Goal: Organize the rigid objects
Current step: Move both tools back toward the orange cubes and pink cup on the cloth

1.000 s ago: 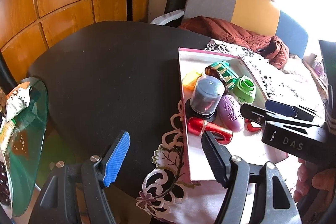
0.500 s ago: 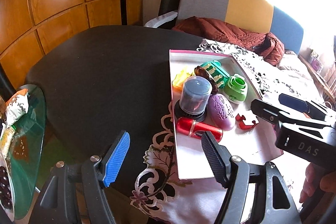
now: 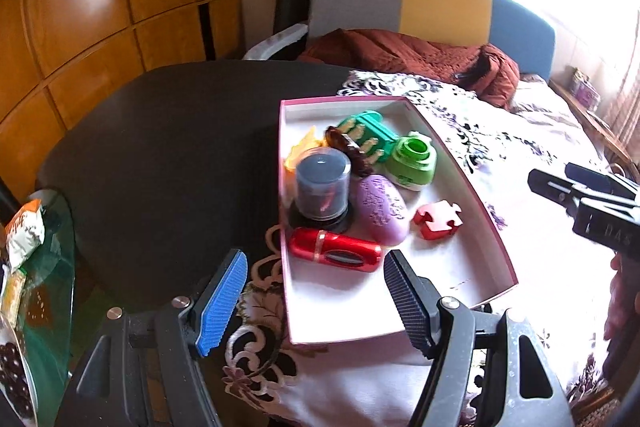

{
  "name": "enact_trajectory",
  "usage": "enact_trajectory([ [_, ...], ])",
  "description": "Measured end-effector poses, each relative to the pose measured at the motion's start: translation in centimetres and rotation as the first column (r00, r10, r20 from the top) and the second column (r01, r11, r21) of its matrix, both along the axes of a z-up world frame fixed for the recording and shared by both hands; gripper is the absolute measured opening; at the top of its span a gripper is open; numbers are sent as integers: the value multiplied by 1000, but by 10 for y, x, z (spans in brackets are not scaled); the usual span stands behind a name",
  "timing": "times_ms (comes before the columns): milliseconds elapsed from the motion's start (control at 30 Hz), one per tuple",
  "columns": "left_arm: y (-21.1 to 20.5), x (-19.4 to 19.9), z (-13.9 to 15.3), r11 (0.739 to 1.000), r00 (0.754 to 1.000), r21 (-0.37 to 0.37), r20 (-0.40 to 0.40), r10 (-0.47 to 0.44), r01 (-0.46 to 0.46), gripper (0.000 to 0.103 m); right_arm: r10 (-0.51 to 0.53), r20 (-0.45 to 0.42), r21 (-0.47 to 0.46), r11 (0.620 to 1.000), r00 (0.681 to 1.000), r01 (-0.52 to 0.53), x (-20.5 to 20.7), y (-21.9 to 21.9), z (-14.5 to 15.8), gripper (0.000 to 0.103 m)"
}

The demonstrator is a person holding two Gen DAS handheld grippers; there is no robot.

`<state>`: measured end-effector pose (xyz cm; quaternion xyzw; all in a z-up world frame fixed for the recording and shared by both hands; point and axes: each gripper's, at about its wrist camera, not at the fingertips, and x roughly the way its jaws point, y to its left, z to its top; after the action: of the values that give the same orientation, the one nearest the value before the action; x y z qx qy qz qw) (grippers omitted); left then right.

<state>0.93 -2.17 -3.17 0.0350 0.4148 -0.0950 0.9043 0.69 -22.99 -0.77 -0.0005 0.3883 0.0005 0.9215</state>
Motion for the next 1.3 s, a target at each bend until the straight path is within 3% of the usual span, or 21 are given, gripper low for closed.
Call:
enact_trajectory([
  [233,-26,-1,5,997,997,3,6,-75,74,72,-139,13,-53,989,990,140,-12,-74,7,86],
  [367,-46,-1,8,992,993,8,2,-122,122,72,-258,37,-74,963,965,260,-24,-130,16,88],
  [500,-70,-2,11,983,984,27,12,-180,180,72,-395,66,-82,913,916,399,-39,-190,20,88],
  [600,-88,-4,13,974,975,29,16,-223,223,72,-499,82,-42,863,863,503,-56,-226,13,88],
  [700,-108,-5,15,963,964,37,19,-267,266,72,-600,18,13,800,800,600,-66,-256,0,88],
  [800,-128,-5,14,952,952,36,9,-305,304,72,-636,12,95,769,772,632,-72,-272,1,89],
  [1067,-177,-12,8,917,920,70,-4,-392,392,72,-669,9,130,738,743,662,-80,-278,2,91],
  [1300,-214,-9,1,877,877,22,-48,-478,479,65,-710,-12,183,691,704,700,-88,-291,2,91],
])
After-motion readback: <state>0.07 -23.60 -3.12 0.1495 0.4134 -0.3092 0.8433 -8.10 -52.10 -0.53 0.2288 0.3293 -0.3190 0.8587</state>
